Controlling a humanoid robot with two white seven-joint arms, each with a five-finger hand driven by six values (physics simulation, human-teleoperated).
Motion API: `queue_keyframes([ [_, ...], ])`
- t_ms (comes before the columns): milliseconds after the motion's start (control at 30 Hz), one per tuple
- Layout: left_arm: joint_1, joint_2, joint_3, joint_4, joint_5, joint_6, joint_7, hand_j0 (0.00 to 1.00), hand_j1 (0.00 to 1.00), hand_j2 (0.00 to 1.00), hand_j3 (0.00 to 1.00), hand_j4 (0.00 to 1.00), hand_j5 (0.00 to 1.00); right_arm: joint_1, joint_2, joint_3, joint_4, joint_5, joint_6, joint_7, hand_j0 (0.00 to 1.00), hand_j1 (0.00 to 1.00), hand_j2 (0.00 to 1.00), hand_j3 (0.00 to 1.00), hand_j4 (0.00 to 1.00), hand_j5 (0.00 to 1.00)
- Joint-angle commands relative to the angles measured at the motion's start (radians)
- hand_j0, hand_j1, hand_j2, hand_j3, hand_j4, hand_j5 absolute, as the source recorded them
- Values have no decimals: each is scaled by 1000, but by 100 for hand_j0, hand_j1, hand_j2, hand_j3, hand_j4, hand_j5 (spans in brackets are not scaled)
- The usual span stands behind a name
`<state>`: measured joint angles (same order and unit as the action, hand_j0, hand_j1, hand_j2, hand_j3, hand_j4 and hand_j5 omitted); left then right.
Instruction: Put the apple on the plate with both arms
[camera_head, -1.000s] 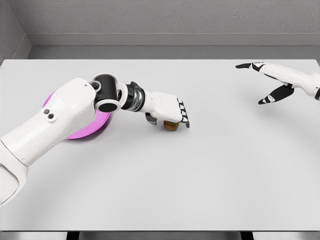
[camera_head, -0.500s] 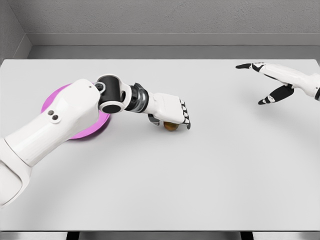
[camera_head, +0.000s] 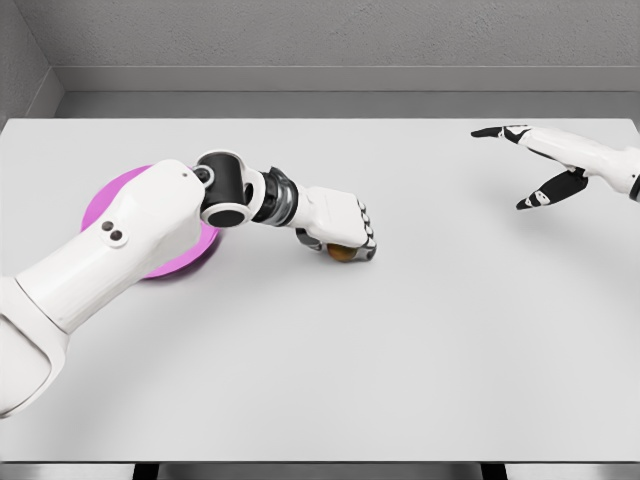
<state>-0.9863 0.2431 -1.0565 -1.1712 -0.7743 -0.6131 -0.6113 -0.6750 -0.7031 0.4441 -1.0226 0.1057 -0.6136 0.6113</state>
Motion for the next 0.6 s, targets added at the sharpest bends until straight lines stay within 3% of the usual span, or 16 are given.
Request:
queue_keyframes([
  [0,0,-1,1,-1,4,2,0,64,64,64,64,64,64,0,-1,-1,-1,-8,3,0,100,100,100,100,100,100],
  [367,0,1,1,-1,6,2,0,45,45,45,45,45,45,-11,1,-4,-2,-8,3,0,100,100,100,100,100,100],
  [567,-5,7,6,-8,18,2,0,44,44,44,44,44,44,-11,-2,-4,-7,-8,3,0,100,100,100,100,100,100],
])
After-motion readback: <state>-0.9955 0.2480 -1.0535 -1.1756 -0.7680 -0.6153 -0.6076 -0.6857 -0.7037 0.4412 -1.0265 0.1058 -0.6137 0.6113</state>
